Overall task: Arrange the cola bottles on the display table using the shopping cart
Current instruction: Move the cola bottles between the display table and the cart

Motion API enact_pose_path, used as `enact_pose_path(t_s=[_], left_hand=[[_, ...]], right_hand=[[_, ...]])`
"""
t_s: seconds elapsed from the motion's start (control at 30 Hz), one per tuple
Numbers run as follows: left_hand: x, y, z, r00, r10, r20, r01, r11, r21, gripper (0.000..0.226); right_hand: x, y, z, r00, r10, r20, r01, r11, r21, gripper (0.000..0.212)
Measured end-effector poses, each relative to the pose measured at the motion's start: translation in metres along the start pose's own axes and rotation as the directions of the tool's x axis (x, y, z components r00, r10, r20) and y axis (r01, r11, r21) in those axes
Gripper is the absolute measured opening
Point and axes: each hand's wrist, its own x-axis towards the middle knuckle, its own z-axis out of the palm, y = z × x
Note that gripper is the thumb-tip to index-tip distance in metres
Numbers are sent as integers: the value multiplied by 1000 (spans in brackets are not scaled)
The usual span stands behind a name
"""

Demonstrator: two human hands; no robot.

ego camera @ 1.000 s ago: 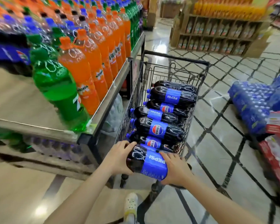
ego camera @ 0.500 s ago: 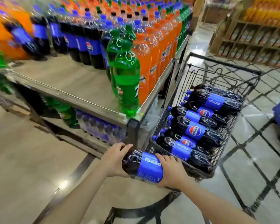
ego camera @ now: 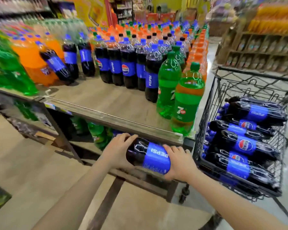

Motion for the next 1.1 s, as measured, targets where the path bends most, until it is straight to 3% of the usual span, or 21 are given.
enact_pose_path(t_s=[0.2,0.47,0.63,1.1], left_hand=[[22,-71,-63,995,-2,-98,6,999,35,108],[71,-156,-101,972,-17,-236,32,998,60,107],[120,-206,-112,971,-35,-236,53,996,70,104],[239,-314,-93,992,-1,-125,15,994,109,102]], right_hand=[[65,-54,-49,992,-14,-122,8,999,-48,109],[180,-77,-82,967,-80,-240,55,993,-108,112],[263,-78,-78,959,-78,-271,67,997,-50,108],[412,-70,-59,987,-12,-163,27,996,90,109]])
